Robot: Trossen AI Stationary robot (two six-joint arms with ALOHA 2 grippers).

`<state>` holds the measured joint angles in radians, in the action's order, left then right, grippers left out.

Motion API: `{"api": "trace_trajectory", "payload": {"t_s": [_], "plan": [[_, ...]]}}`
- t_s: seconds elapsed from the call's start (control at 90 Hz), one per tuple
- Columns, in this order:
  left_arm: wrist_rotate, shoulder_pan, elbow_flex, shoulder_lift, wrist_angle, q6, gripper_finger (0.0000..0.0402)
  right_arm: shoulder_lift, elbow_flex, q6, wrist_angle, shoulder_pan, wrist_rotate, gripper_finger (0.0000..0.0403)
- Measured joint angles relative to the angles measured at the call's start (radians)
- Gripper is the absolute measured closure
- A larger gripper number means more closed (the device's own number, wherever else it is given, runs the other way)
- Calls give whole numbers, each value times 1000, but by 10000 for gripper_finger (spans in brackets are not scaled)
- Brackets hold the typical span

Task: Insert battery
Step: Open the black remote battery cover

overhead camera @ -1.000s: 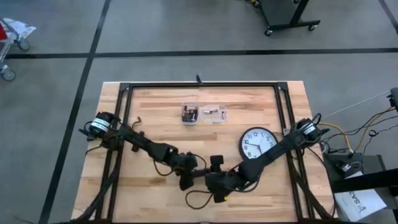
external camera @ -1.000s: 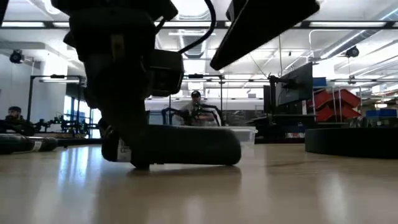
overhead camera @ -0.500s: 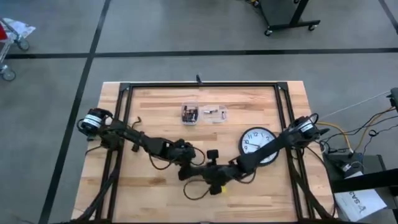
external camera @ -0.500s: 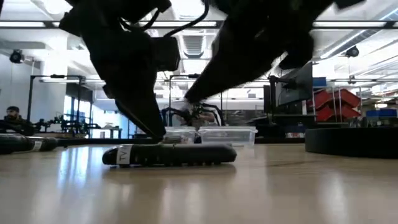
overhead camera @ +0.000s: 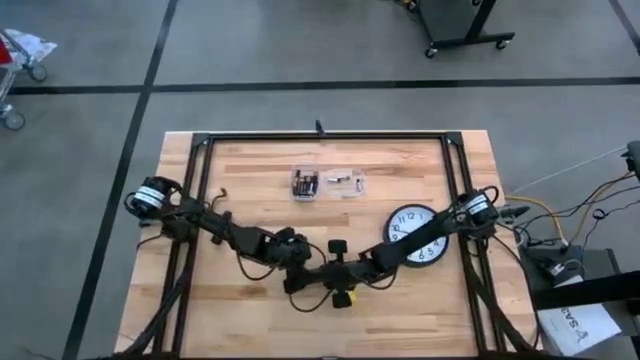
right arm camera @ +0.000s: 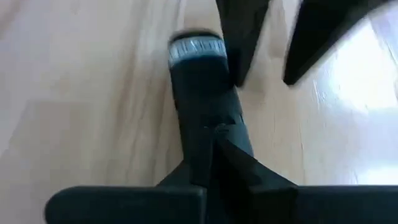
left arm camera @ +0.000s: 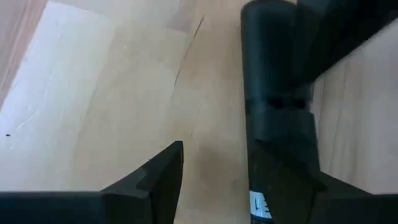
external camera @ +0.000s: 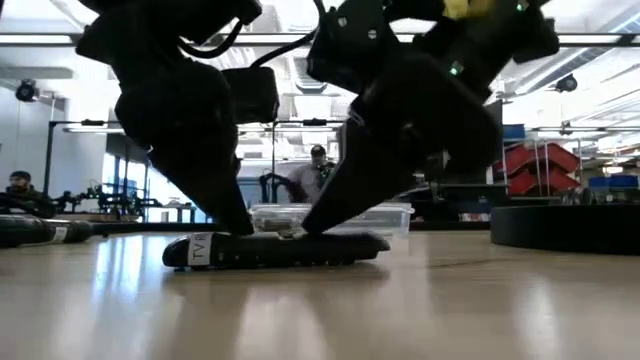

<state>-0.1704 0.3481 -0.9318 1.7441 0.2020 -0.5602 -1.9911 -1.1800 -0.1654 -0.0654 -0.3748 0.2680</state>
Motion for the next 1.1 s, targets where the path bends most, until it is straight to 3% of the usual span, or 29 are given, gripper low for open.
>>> {"api": "trace_trajectory", "payload": {"t_s": [0.2, 0.5, 0.678, 0.956, 1.1], "plan": [[8, 4, 3, -1, 1, 8, 236, 54, 0, -8, -105, -9, -2, 403], [26, 26, -9, -67, -1, 29, 247, 63, -15, 78, -36, -1, -5, 403], [-98, 113, -8, -92, -58, -1, 255, 24, -21, 110, 51, 15, -96, 403], [-314, 251, -3, -28, -89, -108, 265, 66, -21, 151, -128, 16, -85, 403], [-337, 258, -1, 13, -120, -133, 258, 98, -26, 210, -135, 35, -90, 403]]}}
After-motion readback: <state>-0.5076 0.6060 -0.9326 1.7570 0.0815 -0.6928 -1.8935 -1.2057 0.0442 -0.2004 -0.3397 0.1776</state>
